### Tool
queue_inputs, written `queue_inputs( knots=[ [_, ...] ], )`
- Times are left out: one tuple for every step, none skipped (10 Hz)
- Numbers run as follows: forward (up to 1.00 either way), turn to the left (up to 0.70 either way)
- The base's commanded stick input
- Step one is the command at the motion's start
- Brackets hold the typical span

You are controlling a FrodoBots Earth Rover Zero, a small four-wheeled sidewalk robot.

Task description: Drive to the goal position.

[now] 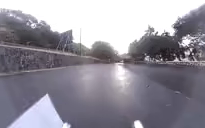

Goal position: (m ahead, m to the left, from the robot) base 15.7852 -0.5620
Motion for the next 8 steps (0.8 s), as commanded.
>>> queue_inputs(
  knots=[
    [0.50, -0.41],
    [0.50, -0.25],
    [0.50, -0.09],
    [0.50, 0.00],
    [0.50, 0.00],
    [0.50, 0.00],
    [0.50, 0.00],
    [0.50, 0.00]
  ],
)
